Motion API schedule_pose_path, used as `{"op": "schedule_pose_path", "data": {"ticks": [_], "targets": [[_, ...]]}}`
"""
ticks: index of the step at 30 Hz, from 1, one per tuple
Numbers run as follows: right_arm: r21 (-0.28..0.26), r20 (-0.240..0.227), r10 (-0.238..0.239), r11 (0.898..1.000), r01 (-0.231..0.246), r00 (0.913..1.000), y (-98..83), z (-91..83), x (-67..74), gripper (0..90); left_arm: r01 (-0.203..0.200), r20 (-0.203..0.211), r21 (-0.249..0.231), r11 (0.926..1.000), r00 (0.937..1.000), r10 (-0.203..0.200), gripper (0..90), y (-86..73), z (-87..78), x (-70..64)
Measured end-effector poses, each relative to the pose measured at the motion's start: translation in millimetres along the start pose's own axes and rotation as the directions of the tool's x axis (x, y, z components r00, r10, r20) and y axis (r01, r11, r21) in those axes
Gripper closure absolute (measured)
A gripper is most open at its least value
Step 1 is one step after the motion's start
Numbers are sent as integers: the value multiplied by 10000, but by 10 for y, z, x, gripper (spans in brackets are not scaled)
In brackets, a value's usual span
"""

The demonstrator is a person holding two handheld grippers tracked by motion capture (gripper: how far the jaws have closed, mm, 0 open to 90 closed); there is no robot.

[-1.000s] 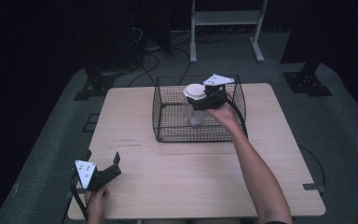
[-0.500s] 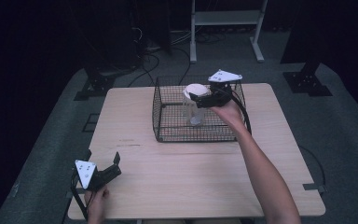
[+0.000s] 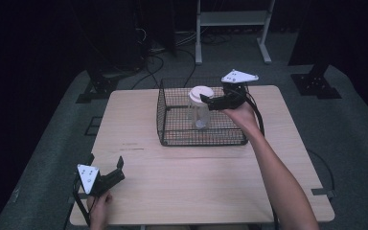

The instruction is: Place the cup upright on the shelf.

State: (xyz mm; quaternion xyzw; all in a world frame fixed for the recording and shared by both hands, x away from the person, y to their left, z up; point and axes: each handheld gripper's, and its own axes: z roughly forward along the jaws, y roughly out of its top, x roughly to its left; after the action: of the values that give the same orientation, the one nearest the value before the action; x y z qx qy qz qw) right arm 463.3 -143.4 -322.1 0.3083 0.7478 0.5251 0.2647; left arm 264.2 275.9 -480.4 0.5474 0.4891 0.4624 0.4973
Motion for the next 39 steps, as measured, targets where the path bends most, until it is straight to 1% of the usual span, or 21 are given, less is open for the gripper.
{"op": "schedule_pose_path", "data": {"ticks": [13, 22, 26, 29, 31, 39], "targets": [[-3, 72, 31, 10000, -31, 10000, -11, -132, -51, 0, -25, 6, -1, 10000, 10000, 25, 0, 0, 1, -4], [53, 83, -75, 10000, 74, 9999, -17, -250, -58, 0, -60, 17, -5, 10000, 10000, 60, 0, 0, 1, -6], [124, 23, -87, 9999, 87, 10000, -31, -301, -62, 0, -90, 23, -1, 10000, 10000, 90, 0, 0, 1, -8], [61, -69, 27, 10000, -26, 10000, -33, -349, -65, 0, -79, 10, -7, 10000, 10000, 79, 0, 0, 1, -7], [92, -81, -81, 9999, 81, 9999, -26, -384, -54, 0, -94, 15, 0, 10000, 10000, 94, 0, 0, 1, -8], [54, -188, -147, 9999, 148, 9997, 13, -495, -26, 0, -134, 7, 11, 9999, 9999, 134, 0, 0, 1, -10]]}}
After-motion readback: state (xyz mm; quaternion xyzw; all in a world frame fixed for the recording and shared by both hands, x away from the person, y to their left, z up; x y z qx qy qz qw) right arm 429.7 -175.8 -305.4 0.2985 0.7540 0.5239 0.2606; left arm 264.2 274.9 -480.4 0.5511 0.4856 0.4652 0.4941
